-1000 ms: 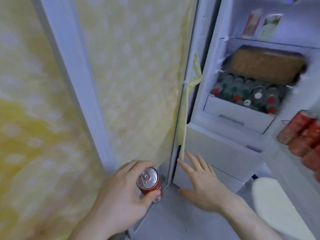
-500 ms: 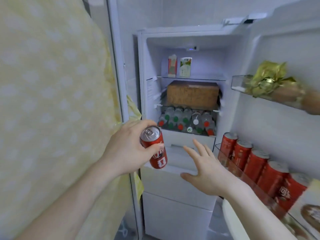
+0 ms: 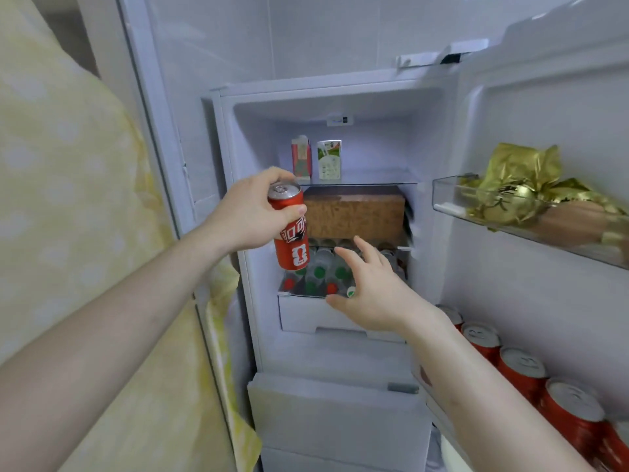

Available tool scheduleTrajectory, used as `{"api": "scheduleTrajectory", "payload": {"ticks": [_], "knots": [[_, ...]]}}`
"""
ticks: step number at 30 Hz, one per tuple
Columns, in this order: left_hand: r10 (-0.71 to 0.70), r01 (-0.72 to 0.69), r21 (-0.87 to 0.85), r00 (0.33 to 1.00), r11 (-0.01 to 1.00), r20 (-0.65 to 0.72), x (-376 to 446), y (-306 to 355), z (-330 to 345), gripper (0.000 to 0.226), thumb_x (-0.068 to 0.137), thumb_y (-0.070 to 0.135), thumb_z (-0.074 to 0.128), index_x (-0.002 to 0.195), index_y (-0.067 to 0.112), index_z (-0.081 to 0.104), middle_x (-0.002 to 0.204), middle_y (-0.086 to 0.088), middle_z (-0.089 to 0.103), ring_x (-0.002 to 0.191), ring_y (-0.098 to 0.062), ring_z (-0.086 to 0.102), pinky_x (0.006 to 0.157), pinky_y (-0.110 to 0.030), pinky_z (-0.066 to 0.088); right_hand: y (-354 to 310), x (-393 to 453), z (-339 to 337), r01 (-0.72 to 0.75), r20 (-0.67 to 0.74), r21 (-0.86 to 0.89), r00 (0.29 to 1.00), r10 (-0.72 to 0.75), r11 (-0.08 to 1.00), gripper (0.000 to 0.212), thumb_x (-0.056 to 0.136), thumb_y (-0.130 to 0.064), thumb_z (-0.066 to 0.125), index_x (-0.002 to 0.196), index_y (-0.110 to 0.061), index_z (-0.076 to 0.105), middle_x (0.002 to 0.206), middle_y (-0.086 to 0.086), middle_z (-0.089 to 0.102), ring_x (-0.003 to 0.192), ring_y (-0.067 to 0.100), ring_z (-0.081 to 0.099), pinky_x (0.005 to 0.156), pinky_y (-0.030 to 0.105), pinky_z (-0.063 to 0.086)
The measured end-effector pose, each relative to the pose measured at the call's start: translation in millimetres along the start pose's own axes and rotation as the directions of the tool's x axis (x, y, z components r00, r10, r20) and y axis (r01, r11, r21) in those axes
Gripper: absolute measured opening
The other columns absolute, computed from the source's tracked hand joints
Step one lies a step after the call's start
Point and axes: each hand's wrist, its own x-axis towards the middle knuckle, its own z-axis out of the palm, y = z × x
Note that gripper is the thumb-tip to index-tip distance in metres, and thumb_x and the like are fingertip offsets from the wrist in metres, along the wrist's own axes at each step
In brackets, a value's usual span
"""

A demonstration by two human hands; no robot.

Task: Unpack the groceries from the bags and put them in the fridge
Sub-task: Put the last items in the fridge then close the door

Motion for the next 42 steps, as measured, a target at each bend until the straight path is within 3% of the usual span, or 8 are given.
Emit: {"api": "scheduleTrajectory", "payload": {"ticks": [3,9,19,22,26,32,42], "knots": [[0.071,-0.071,0.002,0.997,0.997,0.014,48,-4,8,0.054,0.09,0.044,0.073,0.139,0.032,0.054,0.141,0.004,0.062,0.123,-0.018,0.061,0.093,-0.03,0.05,2,30,-3,-0.05,-0.038,-0.028,0.998,0.048,0.998,0.086,0.093,-0.049,0.067,0.162,-0.033,0.018,0.173,-0.003,-0.005,0.159,0.032,-0.002,0.126,0.054,0.022],[0.122,-0.124,-0.12,0.992,0.985,-0.024,146,-15,20,0.054,0.091,0.041,0.073,0.139,0.024,0.057,0.141,0.003,0.061,0.126,-0.017,0.059,0.097,-0.029,0.046,6,101,-16,-0.159,-0.127,-0.115,0.981,0.144,0.981,0.087,0.093,-0.044,0.069,0.161,-0.035,0.016,0.173,-0.002,-0.005,0.159,0.034,-0.005,0.126,0.058,0.02],[0.135,-0.137,-0.33,0.99,0.934,-0.03,247,-23,67,0.063,0.089,0.043,0.075,0.142,0.019,0.054,0.141,-0.005,0.06,0.124,-0.026,0.06,0.099,-0.038,0.052,29,183,-40,-0.304,-0.318,-0.201,0.92,0.231,0.931,0.086,0.09,-0.032,0.068,0.16,-0.027,0.02,0.171,0.005,0.01,0.157,0.035,0.009,0.123,0.053,0.03],[0.148,-0.138,-0.353,0.989,0.925,0.0,261,-25,92,0.061,0.091,0.044,0.073,0.143,0.019,0.052,0.141,-0.006,0.06,0.125,-0.028,0.059,0.097,-0.036,0.05,39,197,-47,-0.363,-0.309,-0.209,0.906,0.291,0.908,0.086,0.091,-0.028,0.068,0.161,-0.027,0.018,0.171,0.005,0.008,0.158,0.034,0.006,0.124,0.051,0.026],[0.102,-0.084,-0.443,0.995,0.893,0.017,283,-24,117,0.063,0.09,0.047,0.072,0.143,0.021,0.051,0.139,-0.007,0.061,0.124,-0.03,0.06,0.101,-0.045,0.053,55,212,-51,-0.431,-0.291,-0.25,0.887,0.357,0.867,0.088,0.089,-0.027,0.068,0.161,-0.025,0.018,0.171,0.006,0.007,0.158,0.034,0.004,0.125,0.051,0.018],[0.043,-0.028,-0.492,0.999,0.87,0.02,311,-16,135,0.062,0.09,0.049,0.071,0.142,0.02,0.052,0.139,-0.005,0.062,0.124,-0.029,0.06,0.092,-0.031,0.046,73,236,-47,-0.458,-0.245,-0.255,0.882,0.402,0.851,0.095,0.089,-0.021,0.065,0.164,-0.022,0.007,0.172,0.006,-0.002,0.159,0.034,-0.007,0.127,0.057,0.006],[-0.02,0.011,-0.64,1.0,0.768,-0.006,315,-19,168,0.081,0.08,0.045,0.084,0.139,0.014,0.038,0.137,-0.009,0.061,0.121,-0.03,0.063,0.096,-0.04,0.051,97,259,-31,-0.499,-0.294,-0.228,0.854,0.429,0.836,0.1,0.09,-0.023,0.063,0.164,-0.019,-0.004,0.172,0.0,-0.012,0.158,0.026,-0.018,0.127,0.058,0.0]]}}
